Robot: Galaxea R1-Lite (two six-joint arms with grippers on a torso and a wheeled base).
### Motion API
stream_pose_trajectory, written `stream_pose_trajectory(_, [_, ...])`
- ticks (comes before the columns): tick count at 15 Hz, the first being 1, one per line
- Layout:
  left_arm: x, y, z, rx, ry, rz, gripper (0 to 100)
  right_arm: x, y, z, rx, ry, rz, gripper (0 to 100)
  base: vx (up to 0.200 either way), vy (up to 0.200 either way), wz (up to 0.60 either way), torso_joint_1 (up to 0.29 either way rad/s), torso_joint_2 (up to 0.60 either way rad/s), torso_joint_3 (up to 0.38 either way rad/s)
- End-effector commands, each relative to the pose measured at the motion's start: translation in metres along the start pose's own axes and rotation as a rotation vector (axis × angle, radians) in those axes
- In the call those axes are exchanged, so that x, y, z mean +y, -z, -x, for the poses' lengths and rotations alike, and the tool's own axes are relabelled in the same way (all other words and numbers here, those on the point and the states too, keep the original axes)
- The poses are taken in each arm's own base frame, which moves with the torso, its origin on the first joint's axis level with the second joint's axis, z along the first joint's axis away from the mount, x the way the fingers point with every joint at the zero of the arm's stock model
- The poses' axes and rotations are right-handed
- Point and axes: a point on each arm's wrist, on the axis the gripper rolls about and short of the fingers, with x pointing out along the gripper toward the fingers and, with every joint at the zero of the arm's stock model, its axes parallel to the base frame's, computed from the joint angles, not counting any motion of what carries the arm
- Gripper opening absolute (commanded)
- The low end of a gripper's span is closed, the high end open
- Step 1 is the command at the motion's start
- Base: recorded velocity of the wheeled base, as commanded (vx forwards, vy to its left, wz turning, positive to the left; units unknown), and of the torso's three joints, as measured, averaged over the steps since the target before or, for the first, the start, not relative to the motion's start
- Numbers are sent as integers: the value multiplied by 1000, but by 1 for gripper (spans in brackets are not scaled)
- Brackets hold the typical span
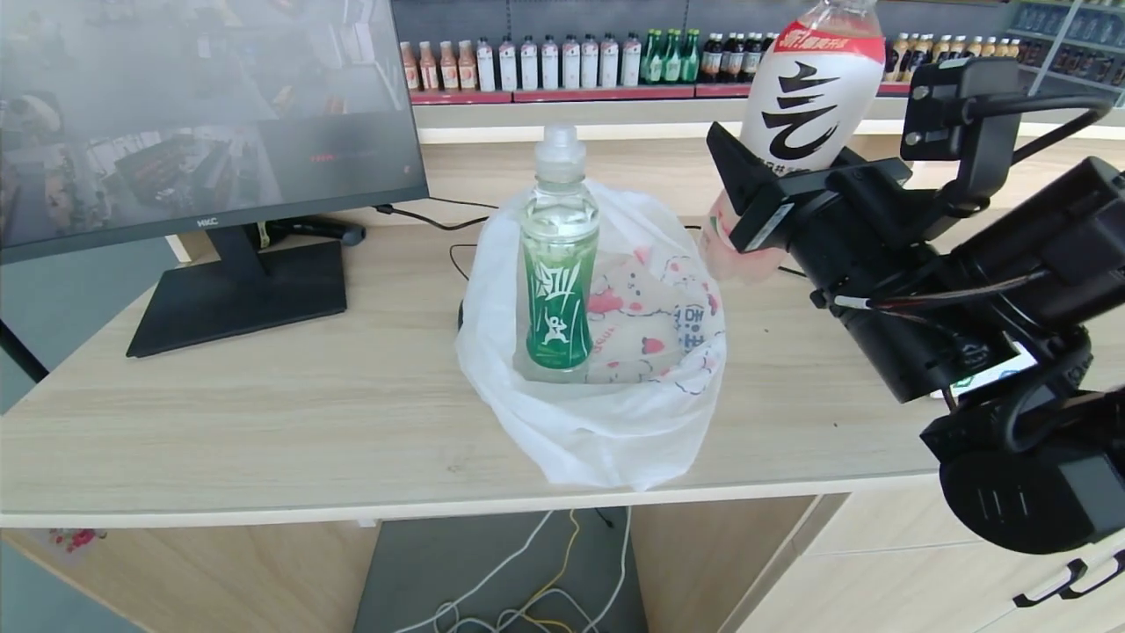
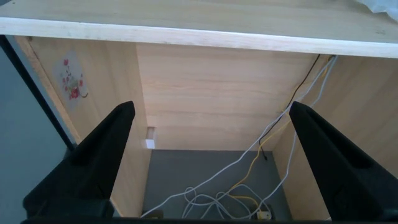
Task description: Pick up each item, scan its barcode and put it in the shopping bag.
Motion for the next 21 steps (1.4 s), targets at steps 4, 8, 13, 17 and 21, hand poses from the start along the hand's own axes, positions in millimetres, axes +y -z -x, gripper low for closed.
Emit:
stream_pose_trajectory(4, [0,0,0,0,1,0,100,22,38,-8,70,-49,-13,0,0,0,0,0,0,0])
stream_pose_trajectory(8, [0,0,0,0,-1,0,100,40,59,-9,108,-97,-13,0,0,0,0,0,0,0])
stream_pose_trajectory(13, [0,0,0,0,-1,0,100,48,78,-15,129,-100,-12,0,0,0,0,0,0,0])
stream_pose_trajectory(17, [0,0,0,0,-1,0,100,48,87,-16,145,-95,3,0,0,0,0,0,0,0])
stream_pose_trajectory(21, [0,0,0,0,-1,0,100,39,92,-17,157,-73,18,0,0,0,0,0,0,0])
